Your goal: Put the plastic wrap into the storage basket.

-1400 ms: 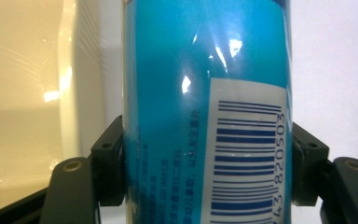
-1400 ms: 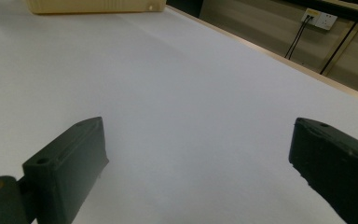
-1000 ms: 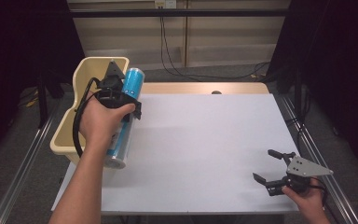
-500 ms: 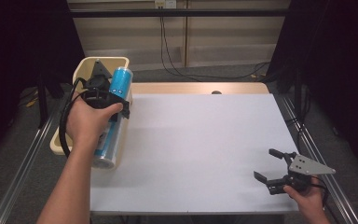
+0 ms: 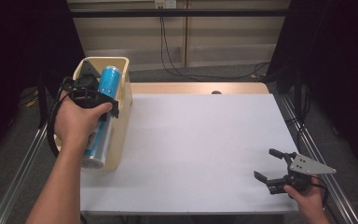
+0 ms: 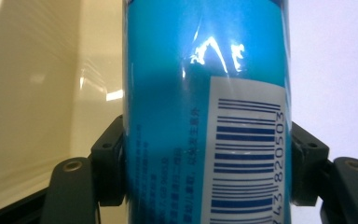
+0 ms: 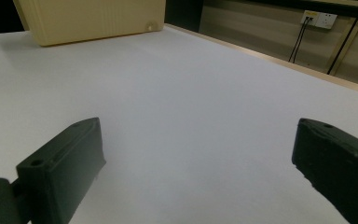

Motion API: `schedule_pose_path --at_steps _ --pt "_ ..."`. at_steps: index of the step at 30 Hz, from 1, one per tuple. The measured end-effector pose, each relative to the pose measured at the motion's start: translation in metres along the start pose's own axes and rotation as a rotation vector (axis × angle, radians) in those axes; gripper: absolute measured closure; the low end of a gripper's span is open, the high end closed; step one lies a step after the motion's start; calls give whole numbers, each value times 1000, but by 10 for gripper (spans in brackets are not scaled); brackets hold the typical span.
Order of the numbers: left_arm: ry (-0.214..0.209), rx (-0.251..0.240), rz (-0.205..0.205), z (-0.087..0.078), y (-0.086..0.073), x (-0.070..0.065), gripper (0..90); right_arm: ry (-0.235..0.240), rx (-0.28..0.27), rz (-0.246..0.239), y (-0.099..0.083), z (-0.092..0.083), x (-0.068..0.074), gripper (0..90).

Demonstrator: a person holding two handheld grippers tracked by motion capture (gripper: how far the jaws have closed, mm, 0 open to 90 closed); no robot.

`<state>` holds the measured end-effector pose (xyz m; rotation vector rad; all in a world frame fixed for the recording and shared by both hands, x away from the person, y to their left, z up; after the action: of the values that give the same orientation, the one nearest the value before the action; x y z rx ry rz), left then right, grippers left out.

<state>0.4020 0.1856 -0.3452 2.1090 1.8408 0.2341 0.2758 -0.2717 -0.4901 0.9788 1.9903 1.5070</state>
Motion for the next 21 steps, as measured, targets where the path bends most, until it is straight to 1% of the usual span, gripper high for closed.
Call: schedule_pose_path --at_steps 2,4,5,6,8,9,10,13,16,18,21 --pt "3 7 10 0 -1 4 321 -2 1 1 0 0 0 17" --pt "17 12 11 2 -2 7 321 0 1 -6 0 1 1 17" --pt "17 12 11 2 -2 7 321 -1 4 -10 0 1 1 18" --pt "17 9 0 2 -3 8 322 0 4 -11 0 1 1 18" --pt "11 13 -3 4 -5 13 321 -1 5 -10 0 1 1 17" --pt "16 15 -5 5 -5 15 321 -2 5 -12 -1 1 1 18" --pt "16 15 -5 5 -5 15 321 -2 5 -12 -1 1 1 18" --pt "20 20 -22 8 -8 22 321 1 7 -13 -1 1 1 18" --pt "32 25 -27 11 -10 27 321 -1 7 -14 -1 1 1 18" --pt "35 31 -22 11 -11 29 321 -1 8 -16 -1 1 1 17" --pt "42 33 -32 14 -12 33 321 1 9 -14 -1 1 1 18"
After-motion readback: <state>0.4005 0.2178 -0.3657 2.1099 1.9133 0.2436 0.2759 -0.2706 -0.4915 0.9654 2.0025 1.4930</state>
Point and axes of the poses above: each handheld gripper's, and its own axes: z roughly forward along the jaws, y roughly out of its top, x roughly to its left, the point moved 10 cm from there along z, roughly forward along the jaws, and after that the axes turned 5 degrees about z, right-handed, at the moved point
